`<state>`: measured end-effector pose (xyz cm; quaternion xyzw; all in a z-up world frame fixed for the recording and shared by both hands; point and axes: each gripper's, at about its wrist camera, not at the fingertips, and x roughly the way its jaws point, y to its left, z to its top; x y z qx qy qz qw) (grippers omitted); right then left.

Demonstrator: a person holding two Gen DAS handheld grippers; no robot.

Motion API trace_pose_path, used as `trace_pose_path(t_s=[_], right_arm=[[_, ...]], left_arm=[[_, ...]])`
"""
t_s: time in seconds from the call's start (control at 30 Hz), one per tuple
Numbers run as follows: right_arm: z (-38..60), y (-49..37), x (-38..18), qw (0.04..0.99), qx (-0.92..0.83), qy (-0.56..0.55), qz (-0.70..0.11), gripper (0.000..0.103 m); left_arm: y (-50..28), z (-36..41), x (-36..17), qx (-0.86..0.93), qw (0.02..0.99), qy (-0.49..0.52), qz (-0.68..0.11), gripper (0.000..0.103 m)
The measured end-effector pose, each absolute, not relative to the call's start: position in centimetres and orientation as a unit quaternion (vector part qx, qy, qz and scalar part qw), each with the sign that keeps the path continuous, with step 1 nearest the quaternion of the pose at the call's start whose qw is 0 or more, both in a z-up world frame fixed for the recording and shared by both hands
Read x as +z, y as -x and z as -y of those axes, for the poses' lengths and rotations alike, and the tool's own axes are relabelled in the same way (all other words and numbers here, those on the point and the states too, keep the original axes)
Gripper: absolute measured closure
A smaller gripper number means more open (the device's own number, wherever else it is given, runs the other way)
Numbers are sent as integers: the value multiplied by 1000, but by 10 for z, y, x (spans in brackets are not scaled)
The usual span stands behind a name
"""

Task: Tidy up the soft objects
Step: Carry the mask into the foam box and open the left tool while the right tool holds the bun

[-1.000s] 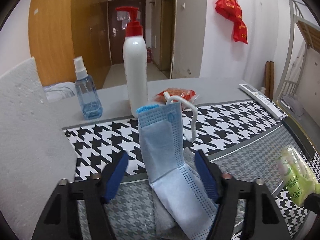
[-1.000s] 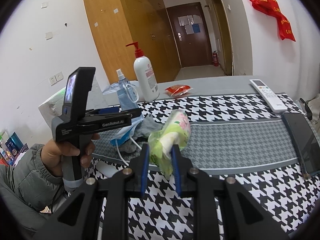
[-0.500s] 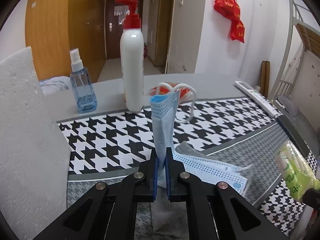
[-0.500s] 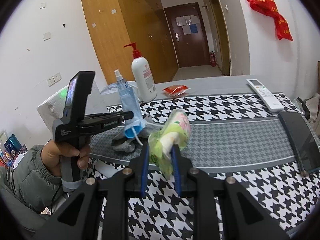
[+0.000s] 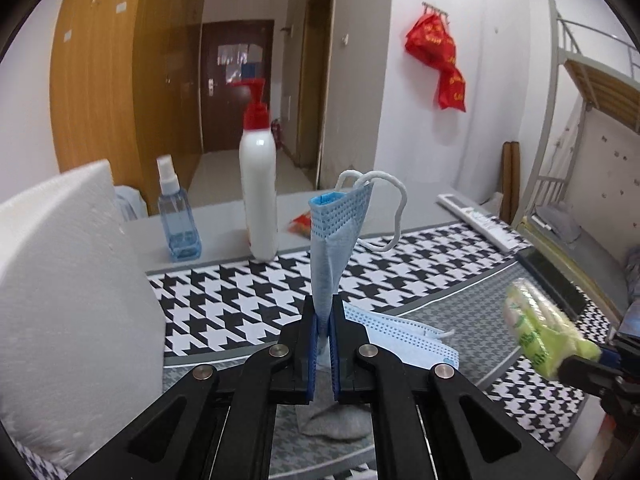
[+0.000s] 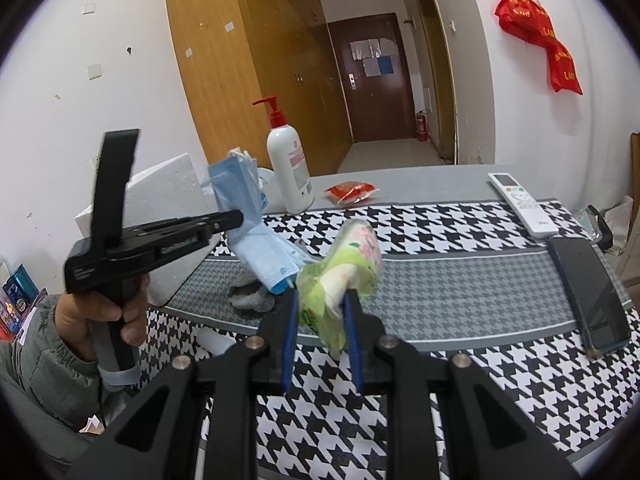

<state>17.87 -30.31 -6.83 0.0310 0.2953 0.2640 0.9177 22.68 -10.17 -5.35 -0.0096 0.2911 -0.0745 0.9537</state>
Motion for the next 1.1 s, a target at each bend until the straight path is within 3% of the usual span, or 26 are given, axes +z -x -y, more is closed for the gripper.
trace_pose_path(t_s=[1.1], right_arm=[[262,-149,-24,923,300,4,-242,77]], left_arm=[[-140,63,13,-14,981,0,-195,97]])
